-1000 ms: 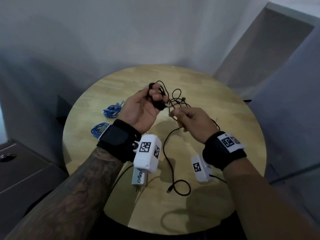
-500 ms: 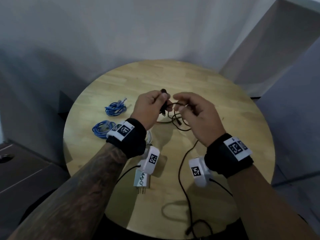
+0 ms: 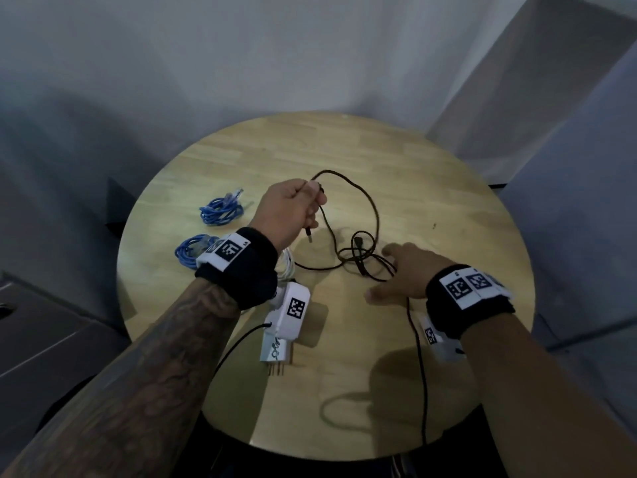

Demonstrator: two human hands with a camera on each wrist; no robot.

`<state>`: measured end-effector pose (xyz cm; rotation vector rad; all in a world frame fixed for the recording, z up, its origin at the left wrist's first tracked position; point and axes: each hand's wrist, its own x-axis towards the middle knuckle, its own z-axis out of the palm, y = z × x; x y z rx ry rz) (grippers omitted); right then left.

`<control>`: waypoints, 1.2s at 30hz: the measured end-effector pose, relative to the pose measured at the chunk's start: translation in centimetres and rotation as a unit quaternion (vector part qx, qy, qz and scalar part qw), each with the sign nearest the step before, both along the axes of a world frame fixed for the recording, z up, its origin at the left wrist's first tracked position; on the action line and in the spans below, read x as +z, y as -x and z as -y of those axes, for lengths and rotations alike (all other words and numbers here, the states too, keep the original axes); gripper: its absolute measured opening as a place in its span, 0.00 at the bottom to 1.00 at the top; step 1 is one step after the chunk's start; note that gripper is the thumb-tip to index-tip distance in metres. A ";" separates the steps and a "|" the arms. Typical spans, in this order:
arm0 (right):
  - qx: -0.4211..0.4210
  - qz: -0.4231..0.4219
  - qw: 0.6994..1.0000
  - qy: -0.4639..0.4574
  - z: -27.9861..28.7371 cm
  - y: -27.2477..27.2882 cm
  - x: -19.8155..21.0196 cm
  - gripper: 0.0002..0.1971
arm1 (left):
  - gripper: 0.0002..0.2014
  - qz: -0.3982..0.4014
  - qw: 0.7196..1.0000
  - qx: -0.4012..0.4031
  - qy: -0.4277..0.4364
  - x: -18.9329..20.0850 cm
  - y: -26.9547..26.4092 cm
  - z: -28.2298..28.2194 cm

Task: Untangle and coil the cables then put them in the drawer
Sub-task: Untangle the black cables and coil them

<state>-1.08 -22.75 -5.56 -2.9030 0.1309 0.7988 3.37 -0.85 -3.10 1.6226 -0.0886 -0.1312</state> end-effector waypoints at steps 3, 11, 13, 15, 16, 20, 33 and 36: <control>0.010 0.006 0.999 0.040 -0.1 -0.9 -1.1 0.19 | 0.17 -0.007 0.999 0.022 0.046 0.3 -0.2 -0.4; 0.006 0.043 0.997 0.058 -0.8 -2.9 -3.0 0.09 | 0.16 -0.011 0.992 0.032 0.118 1.3 -0.3 -1.3; -0.034 0.101 0.994 0.006 -0.4 -4.0 -2.2 0.07 | 0.16 -0.014 0.991 0.032 0.131 1.5 -0.3 -1.4; -0.088 0.191 0.974 -0.083 0.2 -5.5 -0.7 0.07 | 0.16 -0.015 0.990 0.031 0.139 1.7 -0.3 -1.6; -0.125 0.233 0.953 -0.148 0.4 -6.3 0.3 0.06 | 0.16 -0.014 0.989 0.030 0.142 1.8 -0.3 -1.7; -0.219 0.287 0.845 -0.394 0.3 -8.8 5.1 0.05 | 0.15 -0.014 0.986 0.029 0.163 2.0 -0.6 -2.1; -0.201 0.437 0.609 -0.631 1.0 -12.4 16.2 0.05 | 0.15 -0.029 0.984 0.008 0.174 2.5 -0.4 -2.3; -0.179 0.435 0.669 -0.576 0.9 -11.6 17.1 0.06 | 0.15 -0.031 0.983 0.005 0.178 2.6 -0.3 -2.3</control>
